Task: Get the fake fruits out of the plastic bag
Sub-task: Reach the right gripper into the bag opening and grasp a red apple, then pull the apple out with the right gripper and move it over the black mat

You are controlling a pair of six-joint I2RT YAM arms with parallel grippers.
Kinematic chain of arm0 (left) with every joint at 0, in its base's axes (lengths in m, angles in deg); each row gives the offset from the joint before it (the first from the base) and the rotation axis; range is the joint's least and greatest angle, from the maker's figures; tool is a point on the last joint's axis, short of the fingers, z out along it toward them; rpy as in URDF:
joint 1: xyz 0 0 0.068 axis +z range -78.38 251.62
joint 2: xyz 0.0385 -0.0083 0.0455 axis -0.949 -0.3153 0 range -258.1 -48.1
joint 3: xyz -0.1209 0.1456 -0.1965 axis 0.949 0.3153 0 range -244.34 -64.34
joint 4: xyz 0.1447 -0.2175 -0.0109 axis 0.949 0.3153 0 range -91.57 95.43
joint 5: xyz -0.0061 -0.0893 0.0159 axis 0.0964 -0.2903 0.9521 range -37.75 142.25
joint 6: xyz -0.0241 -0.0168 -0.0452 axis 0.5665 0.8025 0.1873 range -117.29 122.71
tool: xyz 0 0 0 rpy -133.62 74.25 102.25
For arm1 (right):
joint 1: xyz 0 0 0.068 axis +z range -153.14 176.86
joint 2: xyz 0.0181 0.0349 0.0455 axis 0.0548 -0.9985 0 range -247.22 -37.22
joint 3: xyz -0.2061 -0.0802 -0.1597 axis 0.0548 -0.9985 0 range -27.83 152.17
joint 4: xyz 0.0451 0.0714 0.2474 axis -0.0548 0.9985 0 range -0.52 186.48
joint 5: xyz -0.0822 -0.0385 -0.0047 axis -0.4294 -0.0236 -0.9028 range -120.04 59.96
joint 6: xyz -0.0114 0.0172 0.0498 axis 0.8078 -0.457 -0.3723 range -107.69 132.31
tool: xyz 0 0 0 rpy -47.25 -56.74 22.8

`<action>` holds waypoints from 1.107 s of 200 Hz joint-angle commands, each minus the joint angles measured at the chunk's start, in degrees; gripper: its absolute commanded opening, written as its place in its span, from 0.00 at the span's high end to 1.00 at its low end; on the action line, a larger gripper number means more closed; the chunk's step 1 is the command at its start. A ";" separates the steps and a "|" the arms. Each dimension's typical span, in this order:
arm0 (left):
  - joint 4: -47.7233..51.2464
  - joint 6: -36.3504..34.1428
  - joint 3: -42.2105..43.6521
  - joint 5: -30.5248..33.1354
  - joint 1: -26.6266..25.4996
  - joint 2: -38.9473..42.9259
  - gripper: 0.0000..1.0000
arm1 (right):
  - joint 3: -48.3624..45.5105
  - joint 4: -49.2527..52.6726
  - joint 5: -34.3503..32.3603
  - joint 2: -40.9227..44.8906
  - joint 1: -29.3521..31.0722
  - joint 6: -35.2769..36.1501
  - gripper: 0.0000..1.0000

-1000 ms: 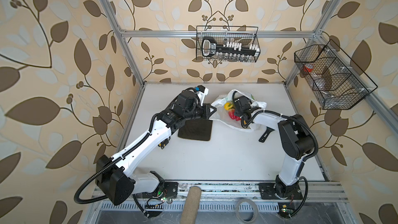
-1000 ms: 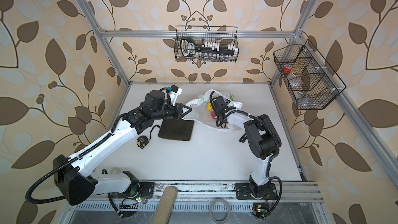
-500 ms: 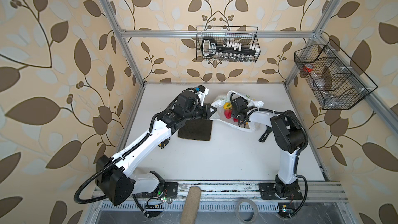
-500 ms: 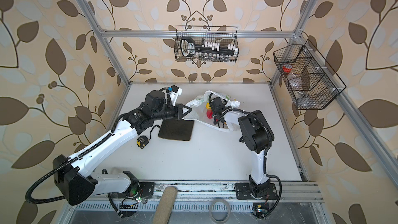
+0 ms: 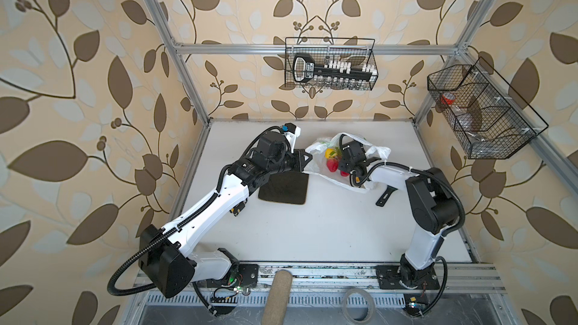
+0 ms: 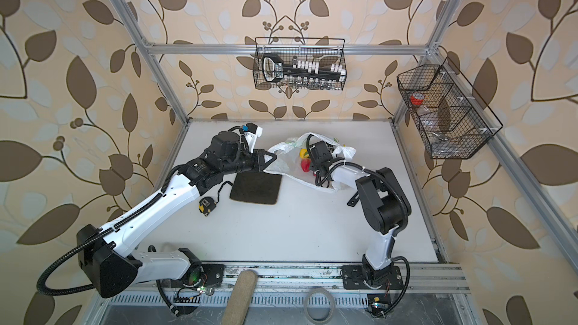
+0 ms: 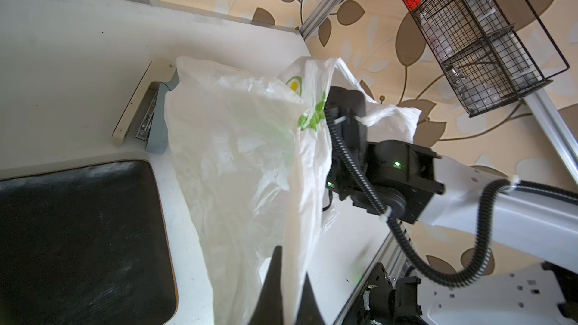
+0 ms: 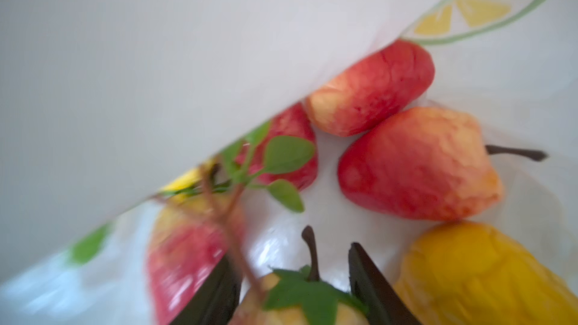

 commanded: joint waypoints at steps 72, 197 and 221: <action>-2.50 -2.54 -4.53 5.93 -0.35 -3.08 1.00 | -10.18 -7.19 15.74 22.92 3.35 16.77 0.75; -2.68 -4.22 -10.97 2.13 6.95 -11.88 1.00 | -13.65 -4.68 32.19 38.87 18.22 34.64 0.75; -2.49 -5.23 -11.47 0.63 8.34 -12.34 1.00 | -14.19 -8.26 29.21 35.10 26.56 35.71 0.75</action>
